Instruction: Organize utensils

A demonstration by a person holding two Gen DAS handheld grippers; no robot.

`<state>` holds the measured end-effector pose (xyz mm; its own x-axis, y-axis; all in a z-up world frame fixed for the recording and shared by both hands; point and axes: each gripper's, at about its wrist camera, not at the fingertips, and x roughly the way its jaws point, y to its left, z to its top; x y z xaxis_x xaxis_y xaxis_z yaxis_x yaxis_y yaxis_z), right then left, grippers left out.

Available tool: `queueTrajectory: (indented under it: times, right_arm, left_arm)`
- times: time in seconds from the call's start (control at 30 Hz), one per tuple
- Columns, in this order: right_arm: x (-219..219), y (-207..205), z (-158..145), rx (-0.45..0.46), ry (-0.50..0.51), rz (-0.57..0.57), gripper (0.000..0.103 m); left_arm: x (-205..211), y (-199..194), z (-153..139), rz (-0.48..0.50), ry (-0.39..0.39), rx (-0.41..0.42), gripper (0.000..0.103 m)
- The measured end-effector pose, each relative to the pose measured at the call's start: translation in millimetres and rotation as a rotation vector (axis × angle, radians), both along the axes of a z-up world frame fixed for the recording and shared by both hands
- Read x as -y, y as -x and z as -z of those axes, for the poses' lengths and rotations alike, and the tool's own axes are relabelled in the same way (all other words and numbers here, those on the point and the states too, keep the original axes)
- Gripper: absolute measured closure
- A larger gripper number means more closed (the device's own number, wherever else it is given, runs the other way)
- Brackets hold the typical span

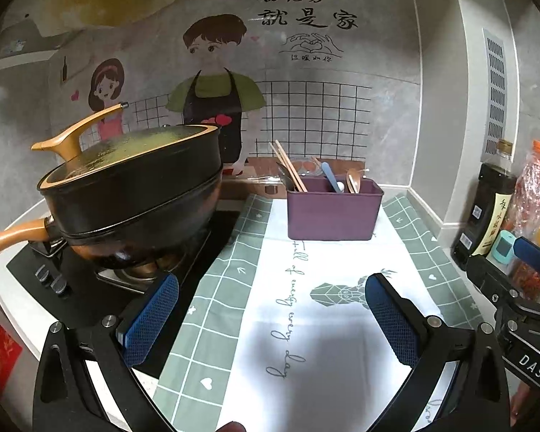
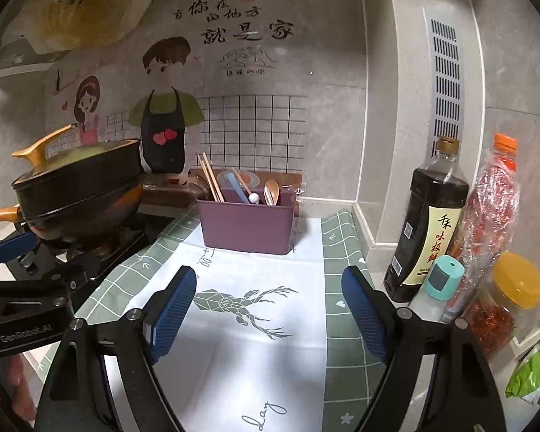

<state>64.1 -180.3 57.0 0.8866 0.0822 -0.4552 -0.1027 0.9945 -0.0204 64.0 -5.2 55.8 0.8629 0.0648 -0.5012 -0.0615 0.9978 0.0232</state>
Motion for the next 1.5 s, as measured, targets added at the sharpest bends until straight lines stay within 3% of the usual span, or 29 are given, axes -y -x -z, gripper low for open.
queueTrajectory:
  times: [0.77,1.5]
  right_arm:
    - [0.7,16.4,-6.7,0.028,0.003,0.032,0.014]
    - [4.4,16.4,-6.4,0.024,-0.001,0.05,0.013]
  left_arm:
    - [4.7,11.4,-3.0,0.03,0.001,-0.01,0.0]
    - [9.5,11.5,-2.6,0.031,-0.004,-0.013,0.0]
